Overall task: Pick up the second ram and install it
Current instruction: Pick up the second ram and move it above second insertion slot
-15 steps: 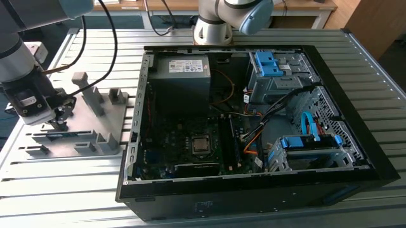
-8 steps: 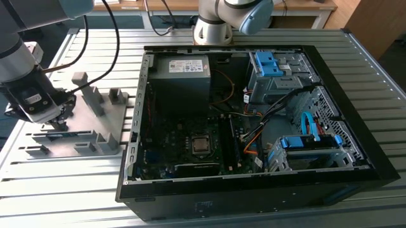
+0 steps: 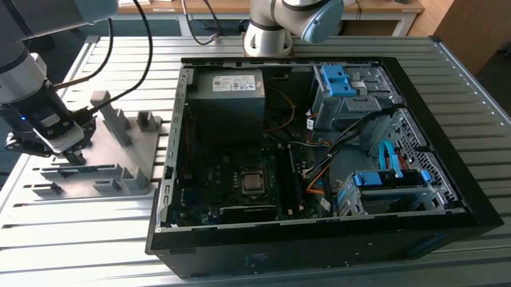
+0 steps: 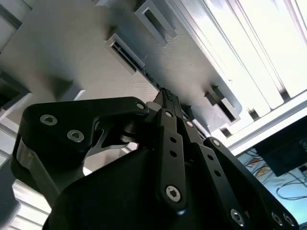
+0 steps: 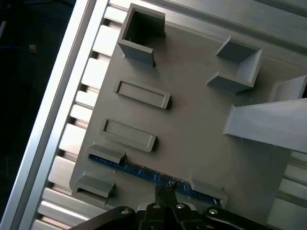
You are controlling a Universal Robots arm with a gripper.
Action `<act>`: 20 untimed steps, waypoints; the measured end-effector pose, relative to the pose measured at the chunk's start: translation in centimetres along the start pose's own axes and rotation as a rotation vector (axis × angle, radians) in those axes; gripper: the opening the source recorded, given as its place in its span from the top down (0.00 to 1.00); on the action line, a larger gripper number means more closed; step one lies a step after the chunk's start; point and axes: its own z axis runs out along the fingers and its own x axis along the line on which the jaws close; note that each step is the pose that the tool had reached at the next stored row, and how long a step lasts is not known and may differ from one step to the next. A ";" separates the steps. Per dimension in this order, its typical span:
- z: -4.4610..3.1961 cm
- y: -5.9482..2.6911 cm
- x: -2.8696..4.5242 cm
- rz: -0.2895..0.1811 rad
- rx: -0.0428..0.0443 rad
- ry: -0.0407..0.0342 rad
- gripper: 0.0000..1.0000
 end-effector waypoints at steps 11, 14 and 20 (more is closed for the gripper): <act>0.00 0.00 0.00 -0.189 0.0070 0.0003 0.90; 0.00 0.00 0.00 -0.231 0.0085 0.0004 0.90; 0.00 0.00 0.00 -0.318 0.0118 0.0006 0.90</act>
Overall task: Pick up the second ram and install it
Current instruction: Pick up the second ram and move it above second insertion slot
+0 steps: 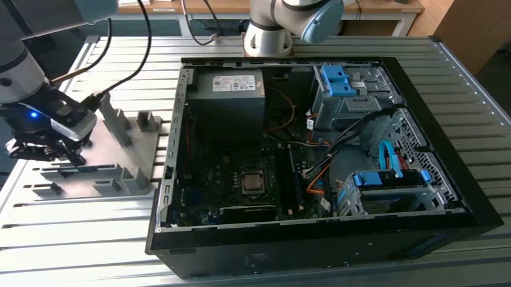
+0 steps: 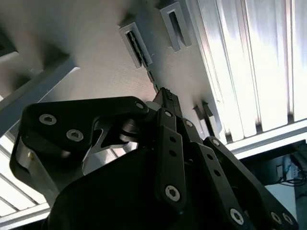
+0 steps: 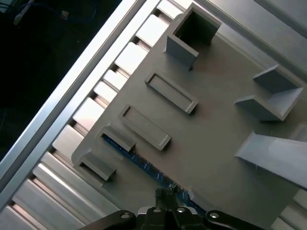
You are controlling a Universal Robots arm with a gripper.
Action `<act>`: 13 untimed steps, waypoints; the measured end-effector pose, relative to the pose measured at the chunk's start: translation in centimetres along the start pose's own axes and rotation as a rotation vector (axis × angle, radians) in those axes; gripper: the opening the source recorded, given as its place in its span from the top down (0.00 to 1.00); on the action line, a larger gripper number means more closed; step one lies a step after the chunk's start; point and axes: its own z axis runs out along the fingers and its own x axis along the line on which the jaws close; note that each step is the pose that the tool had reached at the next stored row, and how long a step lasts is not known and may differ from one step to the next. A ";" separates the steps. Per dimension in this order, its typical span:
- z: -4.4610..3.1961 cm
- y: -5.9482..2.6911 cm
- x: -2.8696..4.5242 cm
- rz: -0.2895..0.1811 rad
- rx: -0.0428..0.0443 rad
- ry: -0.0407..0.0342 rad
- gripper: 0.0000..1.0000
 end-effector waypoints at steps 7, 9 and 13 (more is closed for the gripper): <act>0.00 0.00 0.00 -0.100 0.0037 0.0002 0.90; 0.00 0.00 0.00 -0.128 0.0047 0.0002 0.90; 0.00 0.00 0.00 -0.182 0.0067 0.0003 0.90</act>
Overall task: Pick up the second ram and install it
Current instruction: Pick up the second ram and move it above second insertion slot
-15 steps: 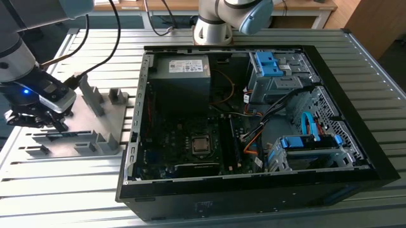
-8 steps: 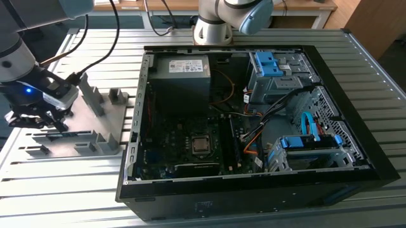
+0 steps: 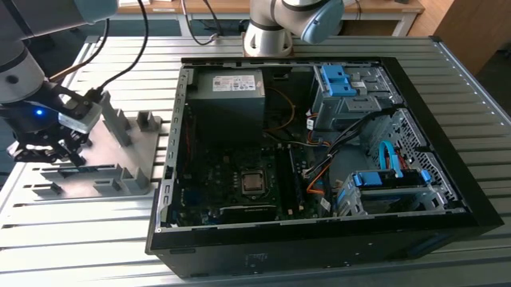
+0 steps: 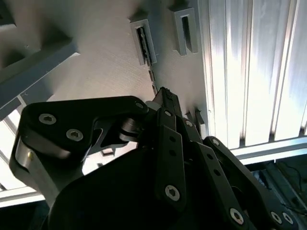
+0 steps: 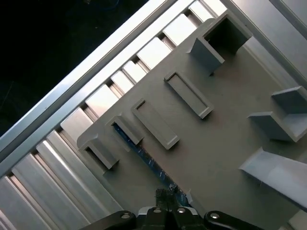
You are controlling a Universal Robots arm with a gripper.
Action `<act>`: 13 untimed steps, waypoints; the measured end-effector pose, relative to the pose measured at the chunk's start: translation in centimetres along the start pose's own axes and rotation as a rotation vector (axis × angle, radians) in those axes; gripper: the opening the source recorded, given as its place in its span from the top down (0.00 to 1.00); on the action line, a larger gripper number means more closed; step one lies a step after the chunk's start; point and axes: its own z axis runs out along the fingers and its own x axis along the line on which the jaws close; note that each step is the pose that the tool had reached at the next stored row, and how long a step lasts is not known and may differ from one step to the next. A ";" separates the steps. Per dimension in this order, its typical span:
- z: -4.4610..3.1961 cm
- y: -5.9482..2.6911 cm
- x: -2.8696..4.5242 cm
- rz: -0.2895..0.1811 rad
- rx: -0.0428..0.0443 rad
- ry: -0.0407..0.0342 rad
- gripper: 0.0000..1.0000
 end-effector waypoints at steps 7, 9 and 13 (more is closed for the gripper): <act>0.00 0.00 0.00 -0.095 0.0036 0.0001 0.90; 0.00 0.00 0.00 -0.121 0.0045 0.0001 0.90; 0.00 0.00 0.00 -0.171 0.0063 0.0002 0.90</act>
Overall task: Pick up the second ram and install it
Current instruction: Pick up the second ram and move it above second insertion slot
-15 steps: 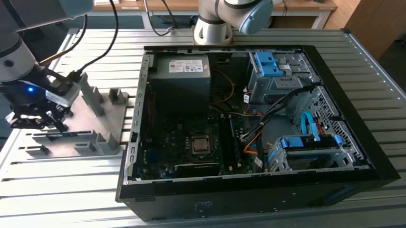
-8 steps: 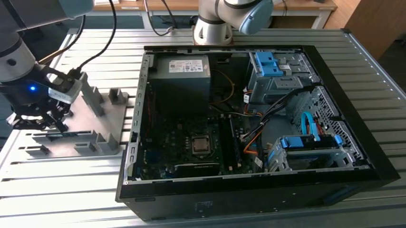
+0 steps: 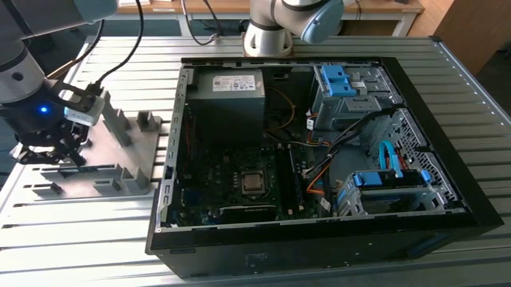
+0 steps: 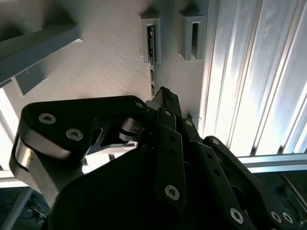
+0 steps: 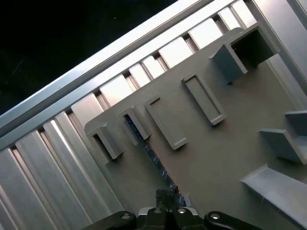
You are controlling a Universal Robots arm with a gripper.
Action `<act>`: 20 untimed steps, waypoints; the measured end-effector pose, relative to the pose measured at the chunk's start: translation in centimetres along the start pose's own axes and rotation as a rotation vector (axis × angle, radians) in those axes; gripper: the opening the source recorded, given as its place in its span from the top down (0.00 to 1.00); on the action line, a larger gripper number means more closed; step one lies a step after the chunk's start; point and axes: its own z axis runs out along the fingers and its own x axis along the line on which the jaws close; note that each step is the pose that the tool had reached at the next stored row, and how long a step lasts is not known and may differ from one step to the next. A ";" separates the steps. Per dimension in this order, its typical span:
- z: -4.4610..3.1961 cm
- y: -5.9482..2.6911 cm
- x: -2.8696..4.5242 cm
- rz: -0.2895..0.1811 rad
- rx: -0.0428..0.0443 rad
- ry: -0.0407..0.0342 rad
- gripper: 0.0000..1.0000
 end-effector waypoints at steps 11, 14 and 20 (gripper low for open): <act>0.00 0.00 0.00 -0.128 0.0047 0.0003 0.90; 0.00 0.00 0.00 -0.162 0.0060 0.0003 0.90; 0.00 0.00 0.00 -0.228 0.0084 0.0004 0.90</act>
